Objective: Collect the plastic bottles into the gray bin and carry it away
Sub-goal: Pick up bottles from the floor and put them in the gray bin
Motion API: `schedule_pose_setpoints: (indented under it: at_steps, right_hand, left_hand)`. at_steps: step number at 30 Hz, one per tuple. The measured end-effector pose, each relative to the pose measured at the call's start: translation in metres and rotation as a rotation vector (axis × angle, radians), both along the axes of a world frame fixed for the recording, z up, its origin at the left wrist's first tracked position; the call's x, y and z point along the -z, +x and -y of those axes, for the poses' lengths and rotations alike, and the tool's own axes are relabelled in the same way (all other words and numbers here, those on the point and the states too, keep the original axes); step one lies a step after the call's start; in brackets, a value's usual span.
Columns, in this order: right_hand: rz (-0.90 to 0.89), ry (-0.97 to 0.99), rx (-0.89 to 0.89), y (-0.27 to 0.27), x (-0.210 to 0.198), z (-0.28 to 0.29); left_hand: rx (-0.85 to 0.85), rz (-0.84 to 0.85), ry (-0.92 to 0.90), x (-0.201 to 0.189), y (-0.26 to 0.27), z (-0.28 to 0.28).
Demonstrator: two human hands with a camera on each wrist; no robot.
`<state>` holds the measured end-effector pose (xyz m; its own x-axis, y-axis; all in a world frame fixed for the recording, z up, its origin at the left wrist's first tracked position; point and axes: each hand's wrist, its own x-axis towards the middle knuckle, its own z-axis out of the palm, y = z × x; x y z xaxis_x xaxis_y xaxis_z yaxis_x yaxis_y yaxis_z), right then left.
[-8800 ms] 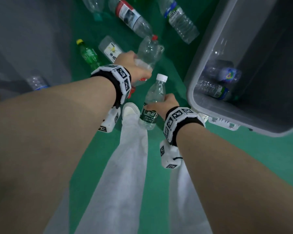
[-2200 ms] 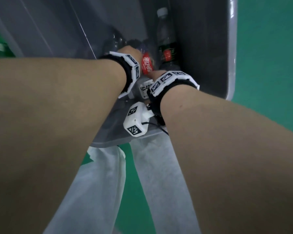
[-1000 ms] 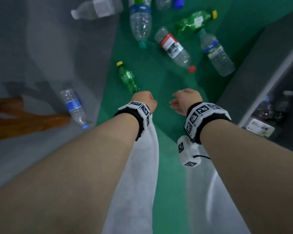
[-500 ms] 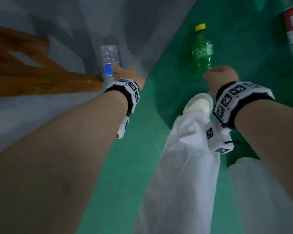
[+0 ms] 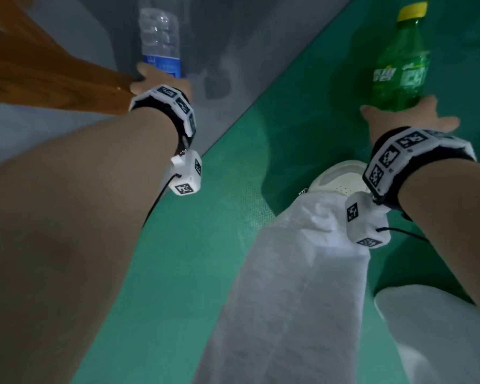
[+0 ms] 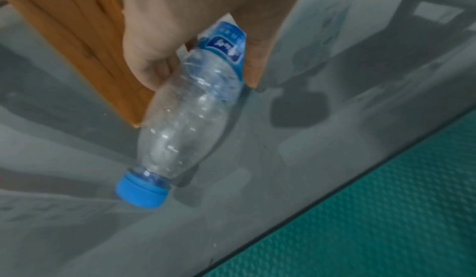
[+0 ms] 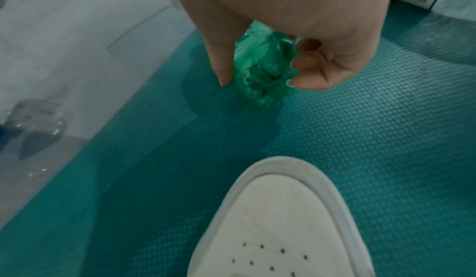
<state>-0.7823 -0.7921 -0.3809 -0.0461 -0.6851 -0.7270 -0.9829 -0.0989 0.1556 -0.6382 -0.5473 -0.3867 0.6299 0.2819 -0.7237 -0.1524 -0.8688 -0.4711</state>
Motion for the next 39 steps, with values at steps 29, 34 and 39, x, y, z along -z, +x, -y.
schedule_pose_setpoints:
  at_steps: [29,34,39]
  right_hand:
    - [0.141,0.155,0.083,-0.112,-0.18,0.048]
    - [0.147,0.146,0.2,-0.149,-0.226,0.085]
    - [0.148,0.158,0.324,-0.192,-0.26,0.144]
  left_hand:
    - [-0.757,0.164,-0.742,-0.153,-0.158,0.179]
    - [-0.625,0.082,-0.82,-0.197,-0.199,0.256]
    - [-0.418,0.025,-0.836,-0.232,-0.242,0.325]
